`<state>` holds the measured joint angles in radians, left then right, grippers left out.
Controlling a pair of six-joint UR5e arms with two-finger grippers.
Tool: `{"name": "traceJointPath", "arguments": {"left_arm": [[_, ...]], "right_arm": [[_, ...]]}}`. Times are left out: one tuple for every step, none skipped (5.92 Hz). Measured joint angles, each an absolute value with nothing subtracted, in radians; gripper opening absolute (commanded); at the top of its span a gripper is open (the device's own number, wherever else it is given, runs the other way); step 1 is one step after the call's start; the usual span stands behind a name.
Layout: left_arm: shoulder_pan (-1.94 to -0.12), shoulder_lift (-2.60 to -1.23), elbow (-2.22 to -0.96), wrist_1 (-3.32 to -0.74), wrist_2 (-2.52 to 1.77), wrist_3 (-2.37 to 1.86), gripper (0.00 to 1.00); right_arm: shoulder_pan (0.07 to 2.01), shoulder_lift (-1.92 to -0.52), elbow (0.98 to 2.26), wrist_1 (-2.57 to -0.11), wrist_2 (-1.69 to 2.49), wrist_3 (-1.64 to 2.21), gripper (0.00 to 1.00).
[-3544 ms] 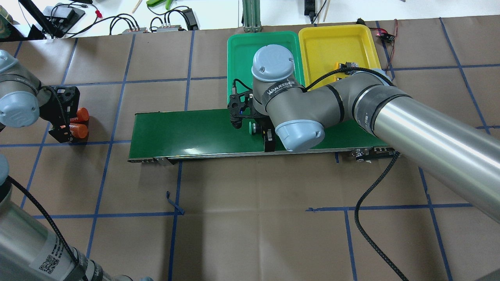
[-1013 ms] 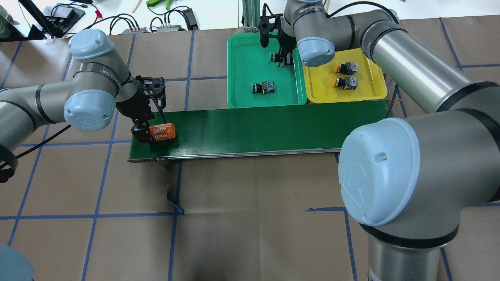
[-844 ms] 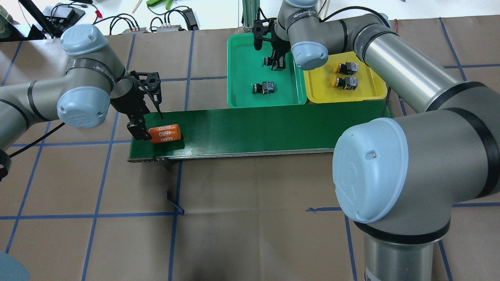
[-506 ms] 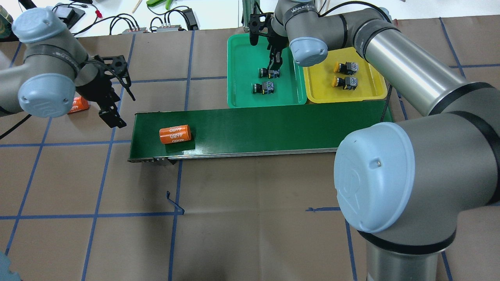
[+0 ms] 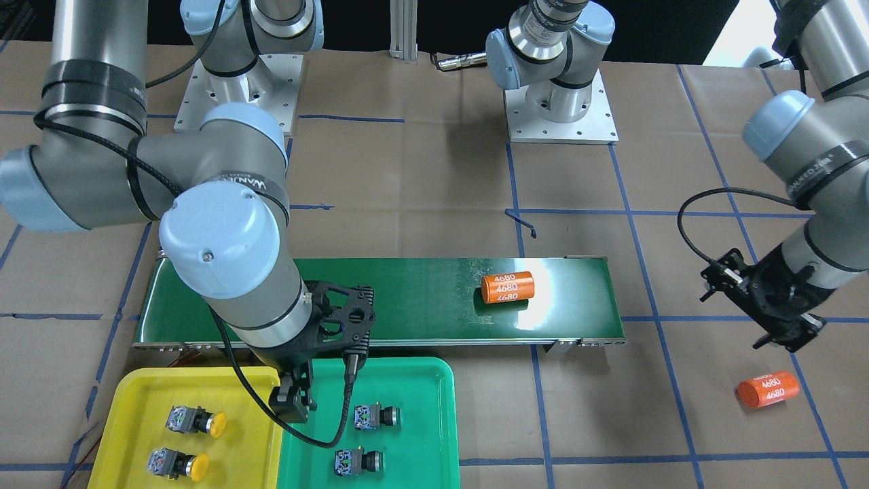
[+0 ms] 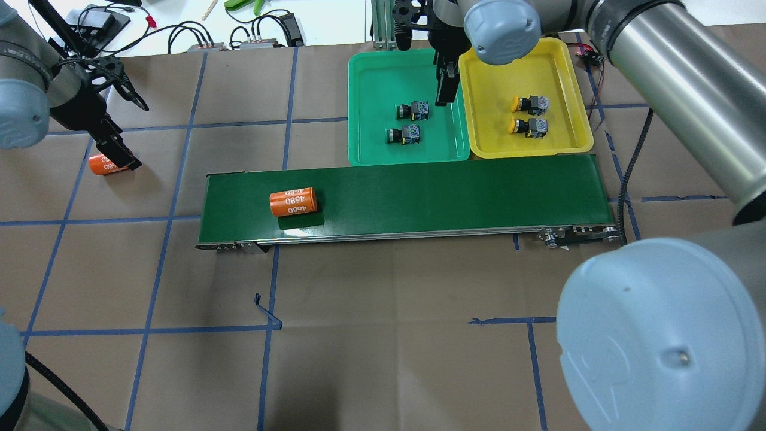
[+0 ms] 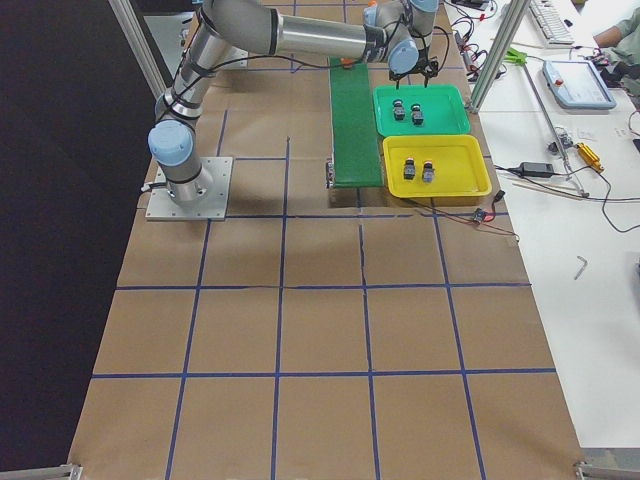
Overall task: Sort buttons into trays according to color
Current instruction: 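Release the orange cylinder on the belt and move the left gripper to the other cylinder, then grasp the second orange cylinder with left while right hovers over trays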
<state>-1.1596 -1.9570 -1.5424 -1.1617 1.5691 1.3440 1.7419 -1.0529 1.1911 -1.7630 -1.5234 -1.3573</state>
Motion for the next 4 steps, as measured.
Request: {"name": "traceJointPath", "arguments": {"left_arm": [[-1.144, -2.040, -1.442, -1.168, 1.573, 1.351, 0.98], [-1.127, -2.111, -1.357, -1.185, 1.584, 1.359, 0.98], [-1.103, -2.172, -1.308, -1.192, 1.599, 1.363, 0.98], [-1.082, -2.224, -1.287, -1.182, 1.618, 1.372, 0.98]], "right_arm": [[1.741, -1.148, 1.235, -1.656, -1.549, -1.355, 1.00], [1.741, -1.235, 1.302, -1.604, -1.560, -1.354, 1.00], [1.741, -1.308, 1.373, -1.595, -1.563, -1.353, 1.00], [1.740, -1.356, 1.426, -1.605, -1.564, -1.353, 1.00]]}}
